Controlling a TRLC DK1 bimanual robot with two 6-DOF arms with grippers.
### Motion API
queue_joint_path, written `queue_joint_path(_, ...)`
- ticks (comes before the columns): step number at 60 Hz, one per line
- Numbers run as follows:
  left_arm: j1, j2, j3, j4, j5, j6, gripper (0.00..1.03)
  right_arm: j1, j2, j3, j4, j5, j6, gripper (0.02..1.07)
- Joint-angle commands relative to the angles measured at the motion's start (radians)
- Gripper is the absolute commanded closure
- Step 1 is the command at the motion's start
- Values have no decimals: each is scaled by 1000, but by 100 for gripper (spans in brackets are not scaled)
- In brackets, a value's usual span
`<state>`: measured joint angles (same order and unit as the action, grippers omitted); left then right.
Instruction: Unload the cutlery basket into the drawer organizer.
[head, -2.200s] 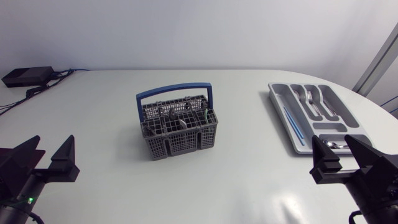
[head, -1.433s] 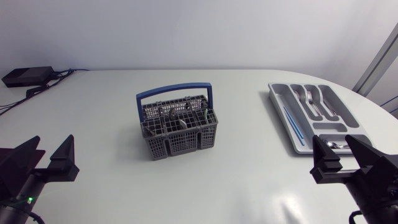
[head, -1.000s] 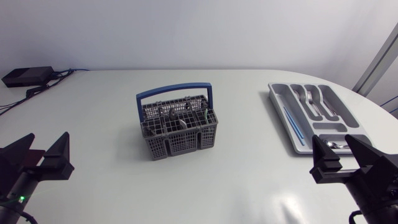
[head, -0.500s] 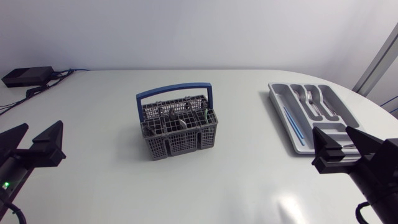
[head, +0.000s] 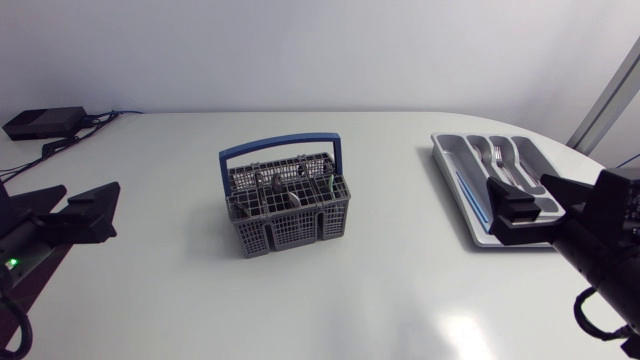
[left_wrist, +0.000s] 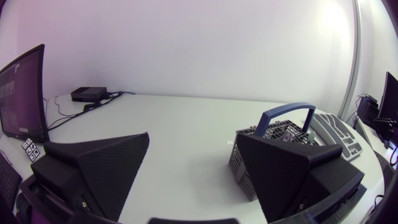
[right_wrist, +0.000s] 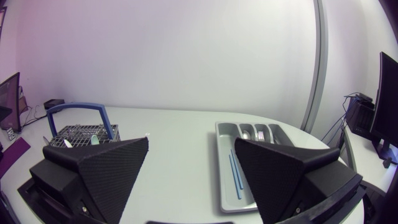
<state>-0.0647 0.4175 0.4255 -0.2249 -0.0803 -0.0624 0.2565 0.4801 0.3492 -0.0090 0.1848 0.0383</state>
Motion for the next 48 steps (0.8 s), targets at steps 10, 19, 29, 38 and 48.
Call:
queue_joint_path(10, -104, 115, 114, -31, -59, -48, 4, 46, 114, 125, -55, 13, 35, 7)
queue_joint_path(19, -202, 191, 180, -54, -130, -57, 4, 76, 192, 197, -106, 13, 58, 7)
queue_joint_path(29, -307, 288, 265, -113, -230, -88, 4, 69, 341, 333, -236, 13, 106, 7)
queue_joint_path(38, -314, 368, 334, -162, -245, -125, 4, 53, 434, 433, -329, -4, 137, 7)
queue_joint_path(48, -342, 425, 389, -225, -245, -148, 4, 66, 480, 527, -421, -65, 169, 7)
